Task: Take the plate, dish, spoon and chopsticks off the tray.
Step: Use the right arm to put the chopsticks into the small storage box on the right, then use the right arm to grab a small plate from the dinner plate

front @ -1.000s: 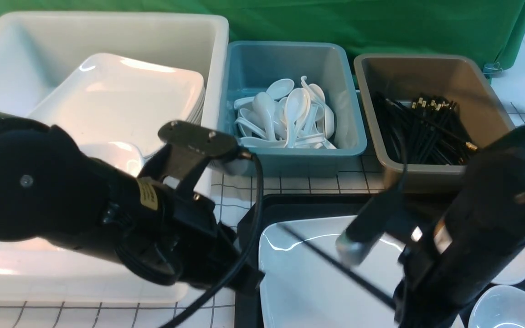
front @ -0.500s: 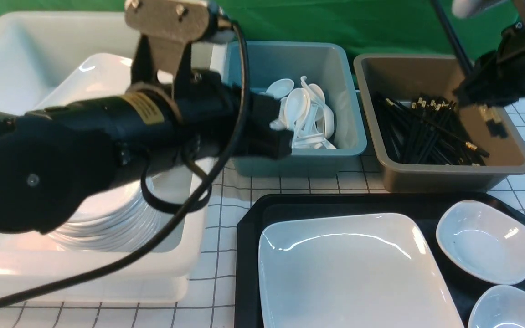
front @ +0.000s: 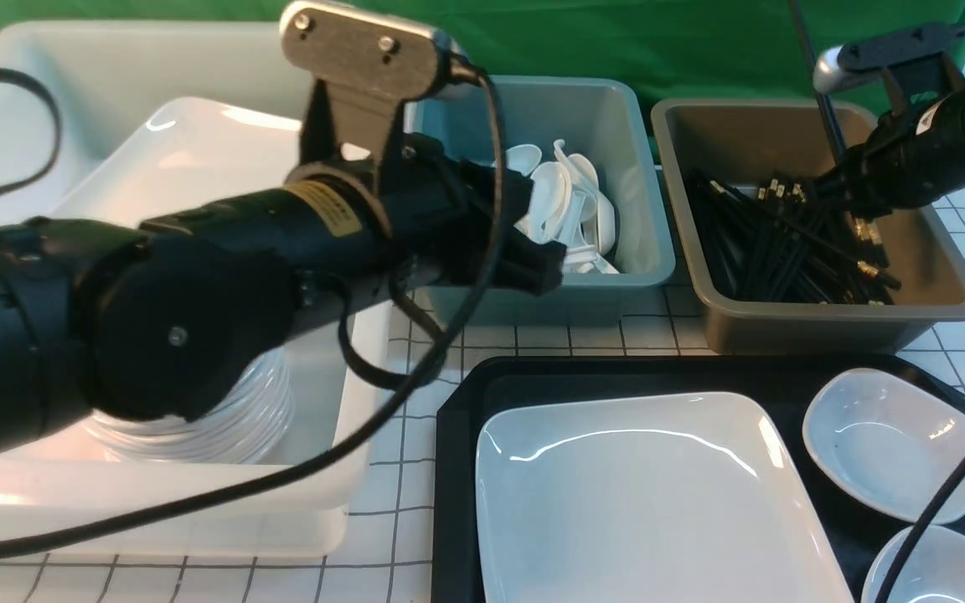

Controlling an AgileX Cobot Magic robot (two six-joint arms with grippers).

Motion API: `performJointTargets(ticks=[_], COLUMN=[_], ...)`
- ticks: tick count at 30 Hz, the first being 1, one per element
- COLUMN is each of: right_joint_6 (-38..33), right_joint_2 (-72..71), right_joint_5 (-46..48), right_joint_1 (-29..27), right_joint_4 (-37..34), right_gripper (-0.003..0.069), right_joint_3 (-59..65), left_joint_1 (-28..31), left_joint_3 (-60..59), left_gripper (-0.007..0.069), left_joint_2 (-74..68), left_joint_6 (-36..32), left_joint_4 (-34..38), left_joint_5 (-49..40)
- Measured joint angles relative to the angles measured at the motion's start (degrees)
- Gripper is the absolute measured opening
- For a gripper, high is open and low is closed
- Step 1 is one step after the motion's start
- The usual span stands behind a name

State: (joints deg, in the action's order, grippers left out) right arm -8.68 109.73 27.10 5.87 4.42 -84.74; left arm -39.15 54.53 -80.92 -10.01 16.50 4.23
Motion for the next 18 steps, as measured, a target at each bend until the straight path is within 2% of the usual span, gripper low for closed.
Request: performJointTargets(ticks=[2, 3, 4, 6, 8, 10, 13, 15, 18], right_joint_6=[2.06, 2.22, 3.06, 3.30, 3.63, 3.63, 2.97, 2.84, 2.78], right_joint_2=[0.18, 0.18, -0.03, -0.58, -2.58, -5.25, -10.41, -14.12, -21.90], right_joint_5=[-0.06, 0.00, 0.78, 3.52, 10.29, 18.86, 32.47, 37.02, 39.16], right_joint_1=[-0.06, -0.06, -0.06, -0.06, -0.06, -0.06, 0.42, 0.87, 2.76], right_joint_4=[-0.05, -0.05, -0.05, -0.05, -0.11, -0.16, -0.16, -0.52, -1.95], right_gripper=[0.0305, 0.0305, 0.0377, 0.0420, 0.0428, 0.0394, 0.0244, 0.0151, 0.0119], right_joint_3=[-0.18, -0.18, -0.22, -0.22, -0.22, -0.22, 1.12, 3.80, 12.42], left_joint_1=[-1.12, -1.19, -1.63, -1.69, -1.69, -1.63, -1.63, -1.63, -1.63], left_joint_3=[1.16, 1.16, 1.90, 2.61, 3.39, 4.00, 4.55, 4.66, 4.66], left_gripper=[-0.0002, -0.0002, -0.0002, -0.0002, -0.0002, -0.0002, -0.0002, -0.0002, -0.0002], left_joint_2=[-0.97, -1.03, -1.41, -1.41, -1.34, -1.13, -0.29, 0.31, 0.81], left_joint_6=[-0.05, -0.05, -0.05, -0.05, -0.05, -0.10, -0.10, -0.10, -0.43], left_joint_4=[-0.90, -0.90, -1.19, -1.31, -1.31, -1.37, -1.48, -1.29, -1.24], left_joint_5=[-2.13, -2.41, -4.60, -7.16, -10.60, -14.57, -21.11, -25.74, -33.71])
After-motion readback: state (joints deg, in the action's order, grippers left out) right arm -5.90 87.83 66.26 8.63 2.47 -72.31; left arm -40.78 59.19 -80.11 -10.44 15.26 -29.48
